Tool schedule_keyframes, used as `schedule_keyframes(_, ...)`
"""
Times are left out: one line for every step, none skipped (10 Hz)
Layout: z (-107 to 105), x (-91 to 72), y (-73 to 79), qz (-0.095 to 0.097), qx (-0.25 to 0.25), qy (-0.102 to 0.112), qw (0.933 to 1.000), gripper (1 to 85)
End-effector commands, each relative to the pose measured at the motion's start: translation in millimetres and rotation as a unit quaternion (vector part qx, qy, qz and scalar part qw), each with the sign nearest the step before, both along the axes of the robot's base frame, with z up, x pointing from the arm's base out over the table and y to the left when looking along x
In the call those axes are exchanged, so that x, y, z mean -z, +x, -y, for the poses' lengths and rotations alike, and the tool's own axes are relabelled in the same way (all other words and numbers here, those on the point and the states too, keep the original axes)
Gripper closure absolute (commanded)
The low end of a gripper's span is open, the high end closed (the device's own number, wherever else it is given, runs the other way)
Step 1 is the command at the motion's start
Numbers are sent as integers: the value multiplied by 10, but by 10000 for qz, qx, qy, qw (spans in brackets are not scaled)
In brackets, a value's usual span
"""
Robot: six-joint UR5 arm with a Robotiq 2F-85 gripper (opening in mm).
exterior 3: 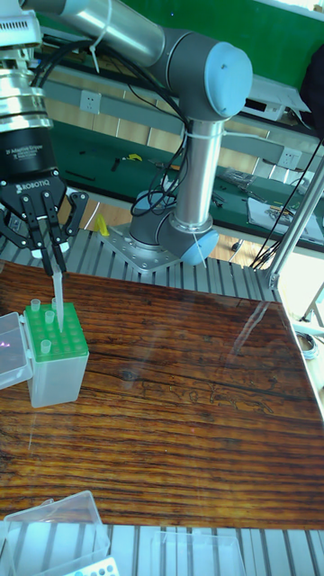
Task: Insert a large pipette tip into the holder for large pipette tips
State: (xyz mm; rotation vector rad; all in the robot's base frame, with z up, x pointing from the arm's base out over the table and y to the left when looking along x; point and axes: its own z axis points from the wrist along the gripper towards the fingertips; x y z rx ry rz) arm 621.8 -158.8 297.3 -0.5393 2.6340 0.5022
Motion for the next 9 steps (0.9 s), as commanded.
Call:
schedule_keyframes(38, -13, 32, -51, 268, 4, 9996, 847)
schedule_keyframes(19, -43, 85, -17, 443, 119, 9989, 847)
schedule_keyframes(37, -47, 115, -6, 566, 130, 9983, 847)
schedule_keyframes(44, -45, 119, -2, 576, 118, 9983, 847)
schedule_keyframes(55, -41, 123, 4, 585, 98, 9982, 847)
schedule_keyframes(74, -28, 112, -12, 570, 48, 9984, 847)
schedule_keyframes(85, -8, 74, -83, 546, 8, 9985, 847)
schedule_keyframes(80, 4, 37, -162, 535, 11, 9984, 847)
schedule_keyframes(61, 20, -44, -316, 500, 35, 9982, 847)
